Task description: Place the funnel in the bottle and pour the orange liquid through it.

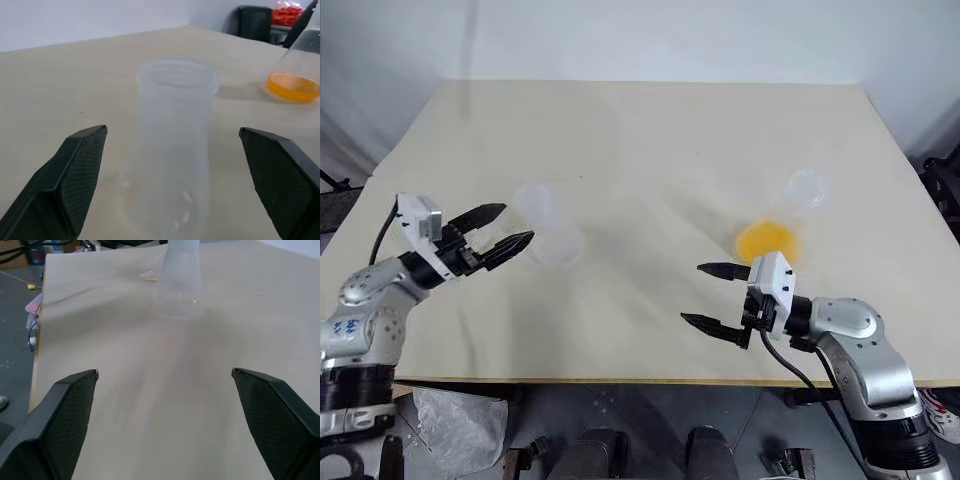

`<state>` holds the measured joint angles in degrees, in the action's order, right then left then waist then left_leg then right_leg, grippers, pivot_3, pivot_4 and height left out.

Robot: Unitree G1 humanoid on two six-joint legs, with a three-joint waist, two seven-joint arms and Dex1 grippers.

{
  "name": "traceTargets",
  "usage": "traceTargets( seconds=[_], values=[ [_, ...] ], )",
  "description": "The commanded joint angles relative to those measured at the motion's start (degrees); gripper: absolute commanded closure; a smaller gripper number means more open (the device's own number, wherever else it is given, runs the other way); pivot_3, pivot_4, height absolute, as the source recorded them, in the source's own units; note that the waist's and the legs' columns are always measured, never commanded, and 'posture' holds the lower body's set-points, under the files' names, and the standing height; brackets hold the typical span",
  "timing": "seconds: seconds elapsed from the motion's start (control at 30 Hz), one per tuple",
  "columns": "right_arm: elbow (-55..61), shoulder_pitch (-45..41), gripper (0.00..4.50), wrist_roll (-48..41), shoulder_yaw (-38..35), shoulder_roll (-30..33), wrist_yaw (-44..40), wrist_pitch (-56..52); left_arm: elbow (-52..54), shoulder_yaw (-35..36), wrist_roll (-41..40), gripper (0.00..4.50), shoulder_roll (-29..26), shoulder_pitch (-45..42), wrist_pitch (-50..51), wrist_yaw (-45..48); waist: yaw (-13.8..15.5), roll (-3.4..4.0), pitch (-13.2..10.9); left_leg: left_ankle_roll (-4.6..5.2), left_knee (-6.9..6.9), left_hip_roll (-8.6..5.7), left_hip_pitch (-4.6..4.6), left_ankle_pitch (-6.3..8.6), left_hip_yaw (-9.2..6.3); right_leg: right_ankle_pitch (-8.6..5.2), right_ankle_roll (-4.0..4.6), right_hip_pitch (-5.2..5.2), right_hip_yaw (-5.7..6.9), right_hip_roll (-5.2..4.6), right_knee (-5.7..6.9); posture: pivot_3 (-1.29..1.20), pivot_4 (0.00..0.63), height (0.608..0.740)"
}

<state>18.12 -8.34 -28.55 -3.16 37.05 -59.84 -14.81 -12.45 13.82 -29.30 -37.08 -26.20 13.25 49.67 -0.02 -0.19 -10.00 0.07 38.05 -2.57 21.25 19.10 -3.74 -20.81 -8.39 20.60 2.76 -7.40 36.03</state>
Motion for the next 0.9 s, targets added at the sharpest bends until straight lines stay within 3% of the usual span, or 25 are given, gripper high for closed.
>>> traceTargets(
  seconds=[0.03, 0.3, 0.4, 0.53, 0.57, 0.9],
  values=[
    [3.41, 1.03, 0.02, -1.19, -1.51, 0.51, 1.0, -0.1, -5.3, -1.39, 2.38, 0.0, 0.2, -4.8, -2.86, 2.12, -0.01, -0.01, 0.0, 0.0, 0.0, 0.0, 0.0, 0.0, -0.01, 0.0, 0.0, -0.01, 0.03, 0.0, 0.0, 0.0, 0.15, 0.74],
    [4.58, 1.62, 0.02, -1.02, -1.37, 0.23, 2.62, -0.1, -13.91, -4.73, 5.34, 0.0, 2.33, -12.27, -5.4, 6.5, -0.03, -0.02, -0.01, 0.0, 0.04, 0.0, 0.02, -0.01, -0.04, 0.0, -0.01, -0.03, 0.1, 0.04, 0.06, 0.0, 0.15, 0.74],
    [4.87, 1.85, 0.0, -0.95, -1.39, 0.27, 3.14, -0.09, -16.14, -5.27, 6.1, 0.62, 2.66, -13.24, -6.15, 8.13, -0.15, -0.03, -0.02, 0.01, 0.05, -0.01, 0.04, -0.01, -0.06, 0.01, -0.02, -0.02, 0.12, 0.05, 0.09, 0.0, 0.15, 0.74],
    [5.67, 2.63, 0.0, -1.17, -2.07, 0.75, 3.9, -0.37, -17.36, -4.82, 5.39, 1.84, 3.17, -14.17, -5.83, 9.85, -0.07, -0.04, -0.02, 0.01, 0.04, -0.01, 0.04, -0.01, -0.08, 0.01, -0.02, 0.0, 0.15, 0.05, 0.13, 0.0, 0.15, 0.74],
    [5.78, 2.85, 0.0, -1.19, -2.16, 0.89, 3.93, -0.36, -17.5, -4.76, 5.42, 1.94, 3.23, -14.27, -5.82, 10.12, -0.05, -0.04, -0.02, 0.01, 0.05, -0.01, 0.04, -0.01, -0.1, 0.01, -0.02, -0.01, 0.17, 0.04, 0.14, 0.0, 0.15, 0.74],
    [5.54, 3.08, 0.0, -1.83, -3.54, 2.11, 3.26, -0.37, -12.75, -4.76, 4.46, 1.95, 2.94, -15.72, -4.99, 13.09, -0.04, -0.05, -0.03, 0.01, 0.08, -0.04, 0.05, -0.01, -0.12, 0.01, -0.02, -0.02, 0.17, 0.02, 0.16, 0.0, 0.15, 0.74]
  ],
)
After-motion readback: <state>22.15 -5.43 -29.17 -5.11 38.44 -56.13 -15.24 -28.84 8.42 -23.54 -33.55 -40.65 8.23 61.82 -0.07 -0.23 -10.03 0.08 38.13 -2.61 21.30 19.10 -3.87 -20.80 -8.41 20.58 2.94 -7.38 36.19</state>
